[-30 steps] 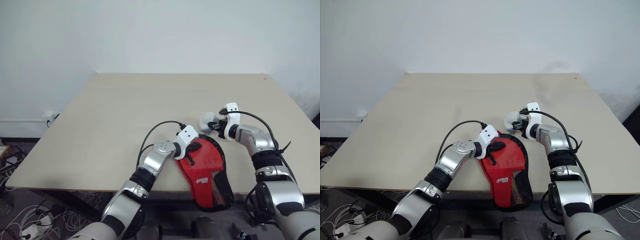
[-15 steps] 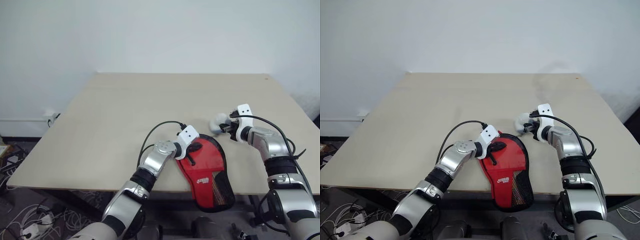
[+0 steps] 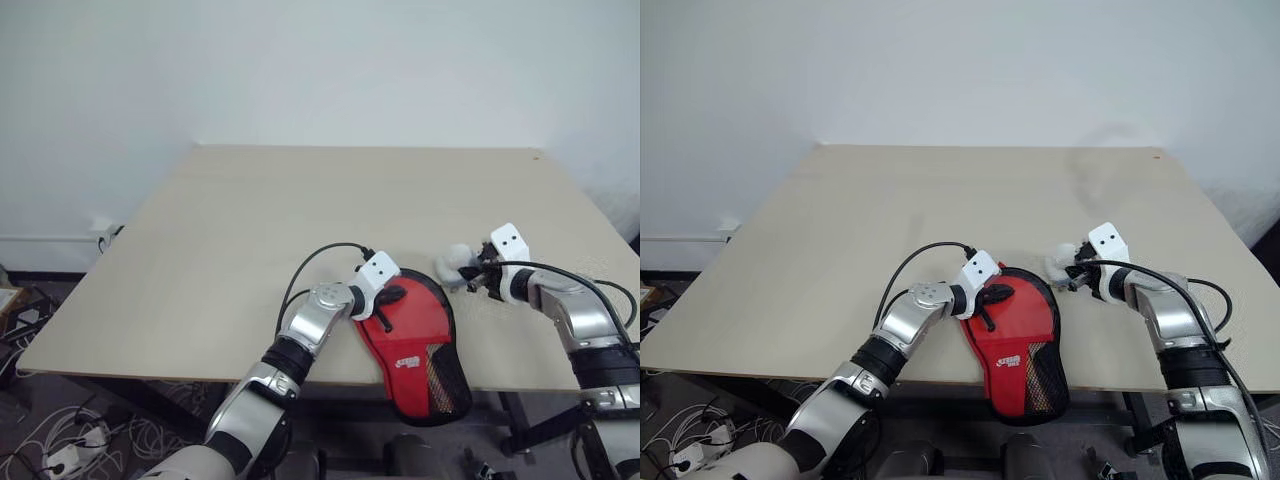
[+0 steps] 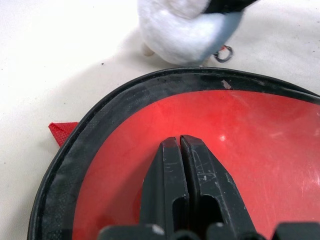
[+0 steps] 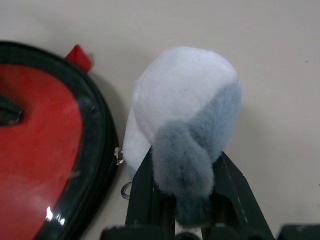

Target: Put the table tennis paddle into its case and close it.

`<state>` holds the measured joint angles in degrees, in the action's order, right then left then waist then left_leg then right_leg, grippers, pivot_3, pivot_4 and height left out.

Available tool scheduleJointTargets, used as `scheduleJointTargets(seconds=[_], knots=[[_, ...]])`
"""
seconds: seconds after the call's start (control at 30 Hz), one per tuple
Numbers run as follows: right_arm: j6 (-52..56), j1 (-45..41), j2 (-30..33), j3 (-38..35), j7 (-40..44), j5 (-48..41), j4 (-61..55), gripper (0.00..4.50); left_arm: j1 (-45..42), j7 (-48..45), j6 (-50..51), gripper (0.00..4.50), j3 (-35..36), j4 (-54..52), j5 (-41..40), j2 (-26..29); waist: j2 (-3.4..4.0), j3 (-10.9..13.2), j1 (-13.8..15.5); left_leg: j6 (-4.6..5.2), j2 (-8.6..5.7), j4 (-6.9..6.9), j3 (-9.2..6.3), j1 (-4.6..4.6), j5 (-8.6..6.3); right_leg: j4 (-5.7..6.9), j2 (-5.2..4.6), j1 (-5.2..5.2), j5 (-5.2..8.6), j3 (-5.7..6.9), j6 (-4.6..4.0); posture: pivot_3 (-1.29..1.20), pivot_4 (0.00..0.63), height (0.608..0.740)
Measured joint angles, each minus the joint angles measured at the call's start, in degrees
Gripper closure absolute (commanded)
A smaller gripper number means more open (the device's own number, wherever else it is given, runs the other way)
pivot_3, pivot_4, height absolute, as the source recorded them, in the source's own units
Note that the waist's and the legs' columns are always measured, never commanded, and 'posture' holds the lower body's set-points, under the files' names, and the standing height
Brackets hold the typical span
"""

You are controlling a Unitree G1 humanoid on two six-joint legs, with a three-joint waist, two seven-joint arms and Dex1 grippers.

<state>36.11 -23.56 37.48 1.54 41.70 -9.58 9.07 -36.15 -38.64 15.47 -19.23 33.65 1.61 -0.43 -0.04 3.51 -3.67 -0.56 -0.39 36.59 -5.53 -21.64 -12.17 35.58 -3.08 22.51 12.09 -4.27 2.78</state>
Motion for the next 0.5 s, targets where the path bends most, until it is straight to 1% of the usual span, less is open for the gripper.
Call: scheduleJointTargets(seconds=[0.33,0.5], knots=[[-0.75,8.48,5.88,-0.88,5.33,-1.86,-9.89,4.31,0.11,-0.46,0.00,4.50,-0.15,-0.12,0.00,-0.23,-0.07,0.03,0.84,-0.01,0.03,0.02,0.06,0.01,-0.10,-0.02,0.00,0.02,0.04,-0.01,0.04,0.00,0.000,0.740],[-1.91,11.16,7.54,-1.32,6.98,-2.29,-11.78,4.31,0.11,-0.49,0.00,4.50,-0.13,-0.11,0.00,-0.24,-0.10,0.05,0.84,-0.01,0.04,0.04,0.08,0.02,-0.14,-0.04,0.00,0.01,0.05,-0.01,0.04,0.00,0.000,0.740]])
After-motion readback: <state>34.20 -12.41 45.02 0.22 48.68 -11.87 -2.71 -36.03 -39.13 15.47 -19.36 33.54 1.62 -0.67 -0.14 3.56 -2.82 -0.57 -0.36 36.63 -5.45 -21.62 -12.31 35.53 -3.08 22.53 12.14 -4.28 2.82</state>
